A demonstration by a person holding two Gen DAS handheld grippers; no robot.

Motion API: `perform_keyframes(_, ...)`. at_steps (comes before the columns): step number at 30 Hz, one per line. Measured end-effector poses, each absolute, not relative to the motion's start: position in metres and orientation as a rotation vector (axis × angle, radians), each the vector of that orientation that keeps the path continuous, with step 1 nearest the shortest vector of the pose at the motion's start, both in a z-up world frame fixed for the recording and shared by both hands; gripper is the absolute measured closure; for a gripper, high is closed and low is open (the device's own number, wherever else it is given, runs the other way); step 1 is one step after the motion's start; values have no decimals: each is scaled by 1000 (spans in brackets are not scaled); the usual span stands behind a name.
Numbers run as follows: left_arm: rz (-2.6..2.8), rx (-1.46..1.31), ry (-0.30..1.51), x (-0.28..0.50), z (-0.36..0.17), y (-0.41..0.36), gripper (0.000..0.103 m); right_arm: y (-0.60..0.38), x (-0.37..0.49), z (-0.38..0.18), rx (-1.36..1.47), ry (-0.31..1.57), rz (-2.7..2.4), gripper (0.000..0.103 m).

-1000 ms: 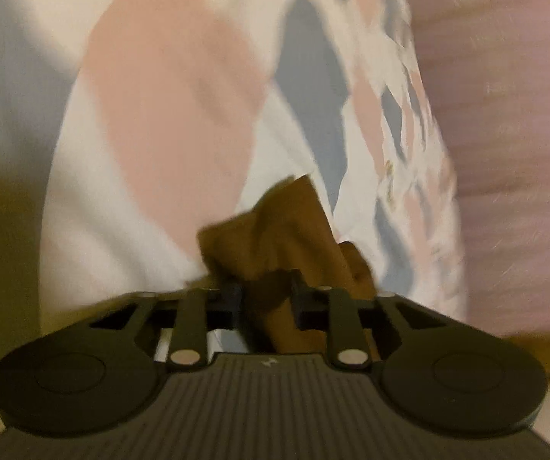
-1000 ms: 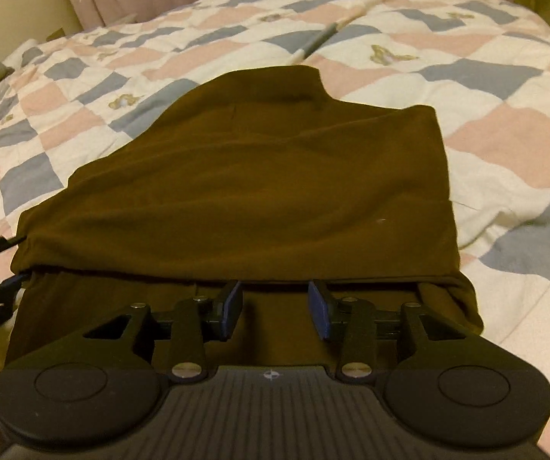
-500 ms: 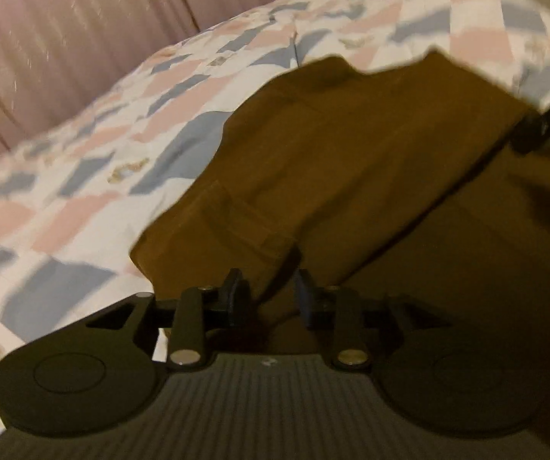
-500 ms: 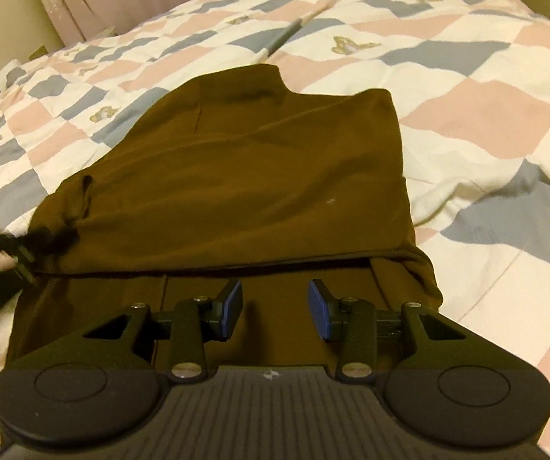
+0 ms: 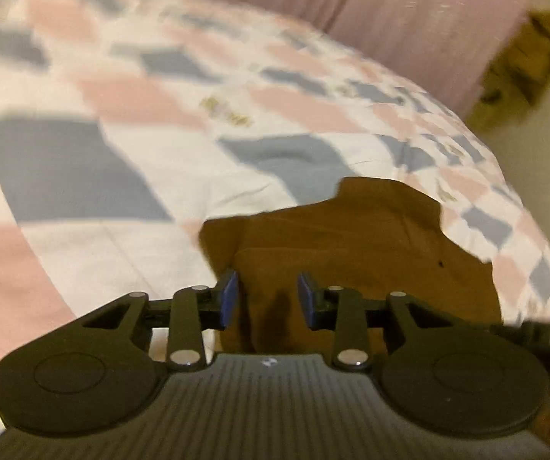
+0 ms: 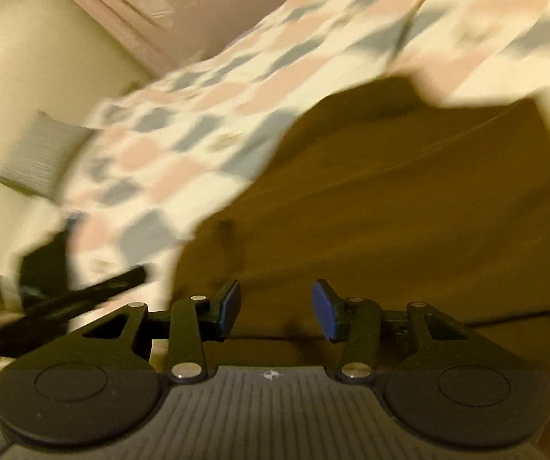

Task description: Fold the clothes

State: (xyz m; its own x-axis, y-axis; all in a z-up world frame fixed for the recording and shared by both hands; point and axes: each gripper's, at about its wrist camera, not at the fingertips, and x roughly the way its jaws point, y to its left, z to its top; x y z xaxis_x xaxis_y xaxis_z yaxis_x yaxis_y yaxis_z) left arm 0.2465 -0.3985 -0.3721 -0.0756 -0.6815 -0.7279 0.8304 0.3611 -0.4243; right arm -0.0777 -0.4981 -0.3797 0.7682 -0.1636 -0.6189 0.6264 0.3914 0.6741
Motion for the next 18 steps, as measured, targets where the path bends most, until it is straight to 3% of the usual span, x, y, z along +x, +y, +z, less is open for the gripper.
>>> perform_keyframes(5, -1275, 190, 1119, 256, -387, -412, 77, -508, -27, -412, 1229, 472, -487, 56)
perform_keyframes(6, -1298, 225, 1087, 252, -387, -414, 78, -507, -20, -417, 1240, 480, -494, 62)
perform_keyframes(7, -1331, 272, 1038, 247, -385, -416, 78, -504, -16, -420, 1235, 493, -502, 94)
perform_keyframes(8, -1359, 317, 993, 241, -383, -417, 78, -499, -13, -421, 1222, 504, -508, 96)
perform_keyframes(15, -1449, 632, 736, 208, -389, -425, 72, -469, -14, -417, 1133, 533, -602, 97)
perform_keyframes(17, -1448, 673, 649, 201, -381, -418, 72, -474, -13, -422, 1151, 562, -620, 94)
perform_keyframes(18, -1446, 670, 602, 198, -373, -412, 74, -477, -13, -421, 1160, 568, -601, 87)
